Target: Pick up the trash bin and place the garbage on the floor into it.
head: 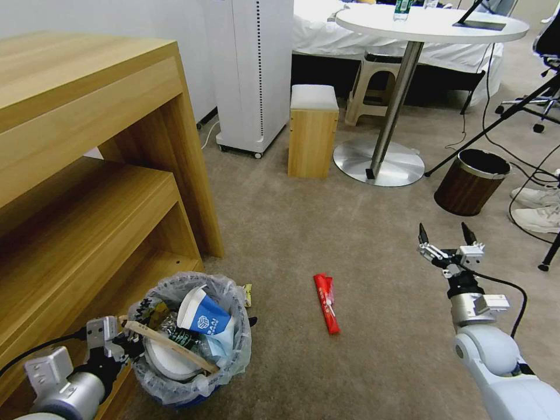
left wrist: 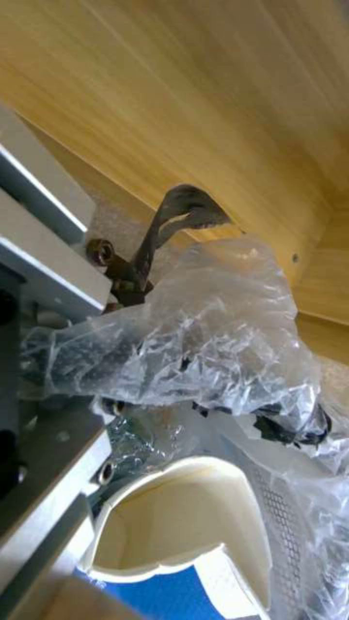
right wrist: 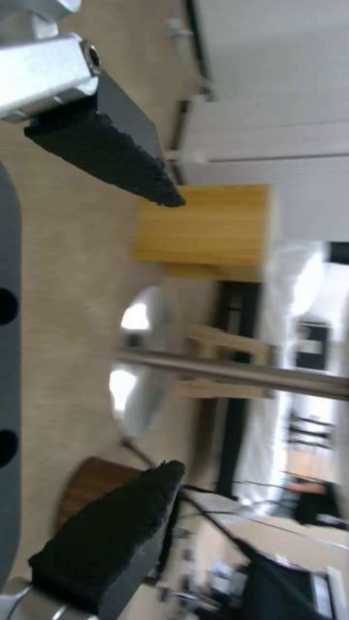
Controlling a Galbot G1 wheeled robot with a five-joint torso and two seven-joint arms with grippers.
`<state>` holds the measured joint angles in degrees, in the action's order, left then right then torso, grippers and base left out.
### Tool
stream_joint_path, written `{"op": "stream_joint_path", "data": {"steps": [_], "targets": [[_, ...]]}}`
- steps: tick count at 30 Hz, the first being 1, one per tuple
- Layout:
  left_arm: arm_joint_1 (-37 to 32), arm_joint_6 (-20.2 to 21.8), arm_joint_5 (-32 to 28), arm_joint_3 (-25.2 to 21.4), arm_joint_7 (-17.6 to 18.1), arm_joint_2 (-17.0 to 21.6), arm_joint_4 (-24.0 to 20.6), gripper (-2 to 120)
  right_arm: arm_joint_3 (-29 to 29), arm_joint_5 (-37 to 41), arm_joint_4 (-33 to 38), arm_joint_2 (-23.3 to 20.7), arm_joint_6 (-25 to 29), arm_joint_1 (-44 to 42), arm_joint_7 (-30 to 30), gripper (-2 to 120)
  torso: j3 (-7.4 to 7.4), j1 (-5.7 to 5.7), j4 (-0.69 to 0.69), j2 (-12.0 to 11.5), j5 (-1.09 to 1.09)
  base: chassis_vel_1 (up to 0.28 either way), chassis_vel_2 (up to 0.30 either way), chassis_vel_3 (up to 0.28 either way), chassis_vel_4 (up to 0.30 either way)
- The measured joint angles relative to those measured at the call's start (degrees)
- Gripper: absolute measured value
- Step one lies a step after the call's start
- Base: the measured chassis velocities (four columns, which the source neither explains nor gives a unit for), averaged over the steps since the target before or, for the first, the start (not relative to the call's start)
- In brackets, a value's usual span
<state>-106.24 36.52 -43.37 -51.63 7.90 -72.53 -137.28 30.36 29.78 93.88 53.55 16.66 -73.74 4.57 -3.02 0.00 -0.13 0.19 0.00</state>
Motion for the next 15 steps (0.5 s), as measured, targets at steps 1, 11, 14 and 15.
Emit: {"op": "stream_joint_path", "data": {"steps": [1, 11, 14, 15], "targets": [[0.0, 0.0, 0.1, 0.1, -0.1, -0.1, 0.1, 0, -0.2, 0.4, -0.1, -0.2, -0.5, 0.0, -0.1, 100, 0.00, 0.00, 0.00, 0.0, 0.00, 0.000, 0.000, 0.000, 0.000], [0.7, -1.3, 2.4, 1.8, -1.8, -1.9, 2.1, 0, -8.8, 7.7, -3.8, -3.3, -16.4, 6.3, 3.2, 100, 0.00, 0.00, 0.01, 0.0, -0.01, 0.000, 0.000, 0.000, 0.000], [0.9, -1.7, 3.2, 2.1, -2.2, -2.2, 2.7, 0, -12.3, 8.0, -5.7, -3.6, -19.5, 8.1, 4.1, 100, -0.01, 0.01, 0.01, 0.0, 0.02, 0.000, 0.000, 0.000, 0.000], [0.9, -1.7, 3.2, 2.1, -2.2, -2.3, 2.8, 0, -12.8, 8.2, -5.7, -3.7, -20.7, 8.3, 4.1, 100, -0.01, 0.00, 0.00, 0.0, 0.02, 0.000, 0.000, 0.000, 0.000]]}}
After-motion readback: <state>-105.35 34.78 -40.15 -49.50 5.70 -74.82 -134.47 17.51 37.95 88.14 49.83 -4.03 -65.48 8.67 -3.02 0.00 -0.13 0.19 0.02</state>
